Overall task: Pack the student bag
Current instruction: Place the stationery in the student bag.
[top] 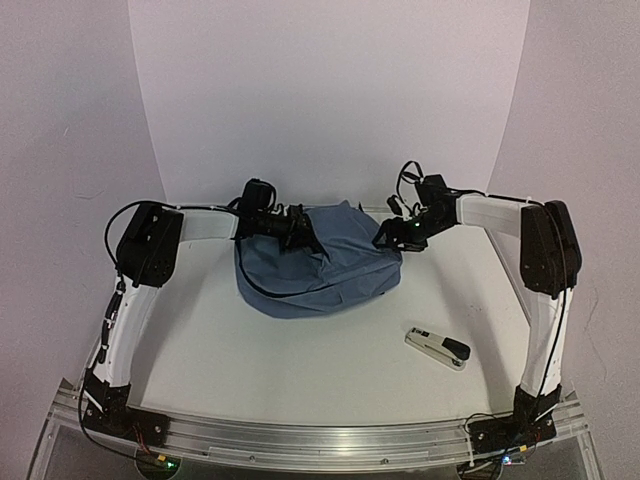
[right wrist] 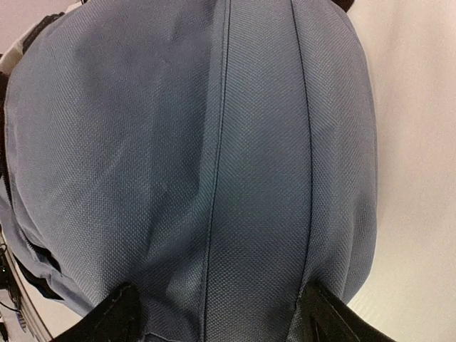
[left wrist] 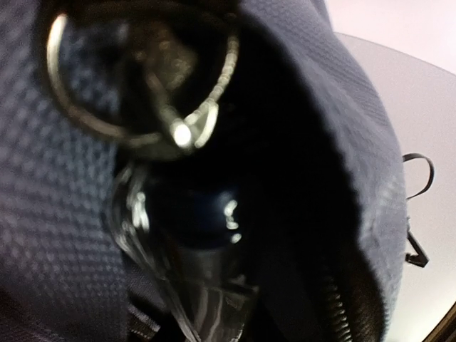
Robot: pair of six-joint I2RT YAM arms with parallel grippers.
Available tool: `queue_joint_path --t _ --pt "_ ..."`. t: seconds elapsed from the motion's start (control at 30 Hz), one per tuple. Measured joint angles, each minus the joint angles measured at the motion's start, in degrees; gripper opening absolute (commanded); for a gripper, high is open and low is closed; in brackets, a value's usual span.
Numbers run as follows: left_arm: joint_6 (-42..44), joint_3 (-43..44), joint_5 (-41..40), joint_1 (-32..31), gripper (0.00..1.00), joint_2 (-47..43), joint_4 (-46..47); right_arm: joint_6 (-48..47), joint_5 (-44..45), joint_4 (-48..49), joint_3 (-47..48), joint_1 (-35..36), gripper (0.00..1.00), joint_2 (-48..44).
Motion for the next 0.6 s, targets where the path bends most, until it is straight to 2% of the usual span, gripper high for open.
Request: queue_joint_path --t 0.07,0.23,0.4,0.47,0.6 --pt "1.3 -2.2 0.2 0.3 0.45 -0.9 -0.8 -0.2 -0.1 -0.6 0.4 -0.2 0.85 0.0" --pt "3.8 -8.5 0.2 1.6 0.47 -5.4 -3.3 -0.6 -0.3 -2.3 2.6 -0.3 0.85 0.0" --pt "9.2 -8.6 -2.3 2.7 0.33 -9.3 -12.0 -1.1 0.0 -3.3 3.9 -0.3 0.85 -0.1" --pt "10.5 -8.3 -2.8 3.1 0.25 -10.0 -13.3 -1.4 0.4 -3.7 4.4 -0.3 0.86 -0.1" --pt "10.8 -6.3 -3.1 3.1 0.16 -9.2 -13.8 -1.7 0.7 -4.4 5.4 -0.3 0.86 -0.1"
